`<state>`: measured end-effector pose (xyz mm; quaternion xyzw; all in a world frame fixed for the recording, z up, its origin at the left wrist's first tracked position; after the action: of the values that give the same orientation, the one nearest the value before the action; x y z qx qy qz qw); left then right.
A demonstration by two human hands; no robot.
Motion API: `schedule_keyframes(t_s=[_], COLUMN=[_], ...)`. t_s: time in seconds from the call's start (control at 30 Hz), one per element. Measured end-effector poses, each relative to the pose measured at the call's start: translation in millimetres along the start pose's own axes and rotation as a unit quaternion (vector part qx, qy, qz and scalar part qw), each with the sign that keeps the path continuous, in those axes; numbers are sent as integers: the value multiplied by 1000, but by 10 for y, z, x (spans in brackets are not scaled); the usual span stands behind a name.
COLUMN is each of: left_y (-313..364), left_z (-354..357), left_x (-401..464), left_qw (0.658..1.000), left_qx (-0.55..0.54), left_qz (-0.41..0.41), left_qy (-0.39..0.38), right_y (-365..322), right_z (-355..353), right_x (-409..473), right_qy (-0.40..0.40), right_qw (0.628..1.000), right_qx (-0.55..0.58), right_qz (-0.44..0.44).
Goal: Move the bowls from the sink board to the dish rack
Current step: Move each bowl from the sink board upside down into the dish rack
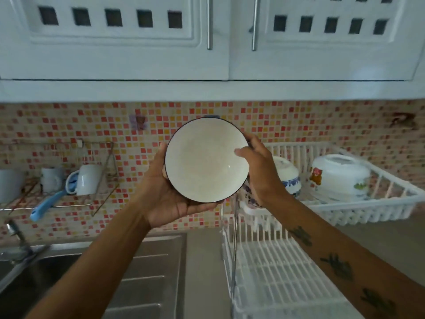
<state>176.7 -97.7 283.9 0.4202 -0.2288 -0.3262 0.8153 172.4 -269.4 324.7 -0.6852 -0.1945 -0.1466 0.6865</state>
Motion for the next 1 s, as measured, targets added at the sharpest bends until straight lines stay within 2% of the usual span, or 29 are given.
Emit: schedule_keyframes(t_s=[0.1, 0.17, 0.27, 0.37, 0.43, 0.5, 0.7, 0.83, 1.0], left_y=[-40, -59, -81, -86, -115, -156, -383, -503, -545], left_z=[309, 498, 730, 908, 943, 933, 912, 827, 734], left_x=[211, 377, 626, 862, 1040, 1223, 1559, 1577, 1608], left_qw=[994, 973, 917, 833, 781, 746, 722, 704, 705], left_qx=[83, 192, 329, 460, 527, 563, 582, 595, 603], left_qz=[38, 70, 136, 226, 246, 255, 246, 253, 231], left_qy=[60, 105, 178, 211, 229, 247, 281, 294, 293], right_y=[-153, -229, -300, -302, -262, -212, 91, 261, 440], right_z=[-471, -780, -1170, -1442, -1499, -1502, -1625, -1625, -1648], right_x=[-2, 14, 99, 255, 311, 338, 493, 437, 438], right_qy=[-18, -26, -44, -65, -81, -90, -8, 13, 22], right_qw=[1000, 997, 987, 977, 972, 970, 982, 988, 988], right_qx=[0, -43, -115, -137, -143, -151, -122, -86, -62], right_qz=[18, 51, 100, 153, 171, 166, 141, 127, 141])
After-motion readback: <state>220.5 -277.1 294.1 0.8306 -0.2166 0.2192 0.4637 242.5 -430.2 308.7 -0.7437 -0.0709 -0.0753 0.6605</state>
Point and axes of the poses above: each hand's wrist, its own x-axis towards the middle knuckle, its own z-axis out of the palm, y = z × x, the point moved 4 cm from there along x, towards the middle knuckle, and after that the axes turned 9 degrees about -y, right-handed, at the moved point
